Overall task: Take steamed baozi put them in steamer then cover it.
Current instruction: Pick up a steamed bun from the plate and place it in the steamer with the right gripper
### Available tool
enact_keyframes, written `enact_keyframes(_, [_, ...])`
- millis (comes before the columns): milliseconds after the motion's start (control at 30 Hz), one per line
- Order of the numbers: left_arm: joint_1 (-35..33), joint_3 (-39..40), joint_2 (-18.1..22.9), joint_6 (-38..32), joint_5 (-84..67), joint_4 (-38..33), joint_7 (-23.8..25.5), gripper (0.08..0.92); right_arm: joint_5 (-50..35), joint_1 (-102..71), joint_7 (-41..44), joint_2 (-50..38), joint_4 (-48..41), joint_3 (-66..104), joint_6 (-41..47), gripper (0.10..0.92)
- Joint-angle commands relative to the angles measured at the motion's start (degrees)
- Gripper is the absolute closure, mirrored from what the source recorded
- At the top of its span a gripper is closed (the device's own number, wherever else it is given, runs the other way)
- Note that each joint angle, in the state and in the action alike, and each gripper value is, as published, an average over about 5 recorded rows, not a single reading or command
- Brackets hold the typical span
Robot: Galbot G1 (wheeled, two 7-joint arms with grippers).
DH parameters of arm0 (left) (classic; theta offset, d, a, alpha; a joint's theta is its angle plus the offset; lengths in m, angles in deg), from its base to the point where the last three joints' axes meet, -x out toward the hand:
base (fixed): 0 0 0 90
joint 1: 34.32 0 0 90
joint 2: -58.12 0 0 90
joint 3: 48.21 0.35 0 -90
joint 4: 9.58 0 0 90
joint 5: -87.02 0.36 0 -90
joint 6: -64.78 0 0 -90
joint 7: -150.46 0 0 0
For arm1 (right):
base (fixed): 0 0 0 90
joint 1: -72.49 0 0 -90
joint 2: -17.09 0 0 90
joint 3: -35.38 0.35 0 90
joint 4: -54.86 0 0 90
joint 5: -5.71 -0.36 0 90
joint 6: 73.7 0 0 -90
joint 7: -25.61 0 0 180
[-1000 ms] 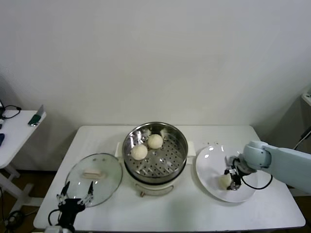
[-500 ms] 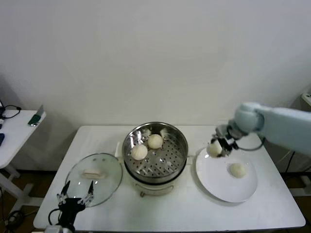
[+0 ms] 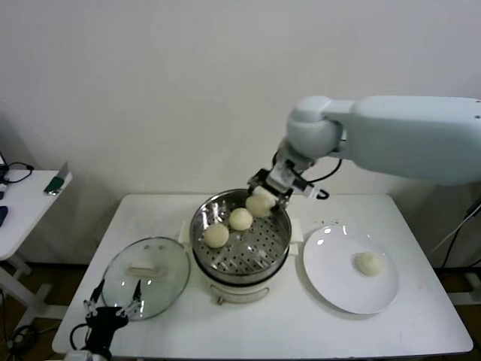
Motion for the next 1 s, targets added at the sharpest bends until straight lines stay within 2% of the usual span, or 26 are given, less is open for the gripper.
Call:
enact_keyframes(33, [-0.1,-0.1,0.0,0.0,0.0,-0.2,0.0,0.177,7.3,-4.5,-1.6,7.9,4.8,-2.4,-4.0,0.372])
enact_keyframes(333, [-0.1,-0.3,0.0,-0.1,-0.3,-0.3,0.0,0.177,14.2,-10.3,-3.3,8.1,0.5,-5.1,-2.7,0.372])
enact_keyframes(667, [0.1,-0.4,0.1,-0.4,-0.3,0.0,-0.1,0.177,13.5,-14.3,-5.5,10.0,-2.5,-5.2,-0.6,0.370])
enact_keyframes(767, [0.0,-0.5,0.1,-0.4,-0.3,-0.1,-0.1,0.177,13.8,-14.3,-6.4,10.2,-3.1,-5.0,-0.5,0.336])
enact_keyframes(933, [0.1,-0.4,0.1,-0.3,-0.2,-0.4,-0.1,0.177,12.4,-11.9,-5.9,9.4,-4.0,-4.5,-2.4,0.224])
enact_keyframes(1000, [0.1,-0.4,0.1,-0.3,-0.2,-0.5,-0.1,0.177,11.1,-9.8,-4.8,8.5,-4.4,-4.2,-3.8,0.209])
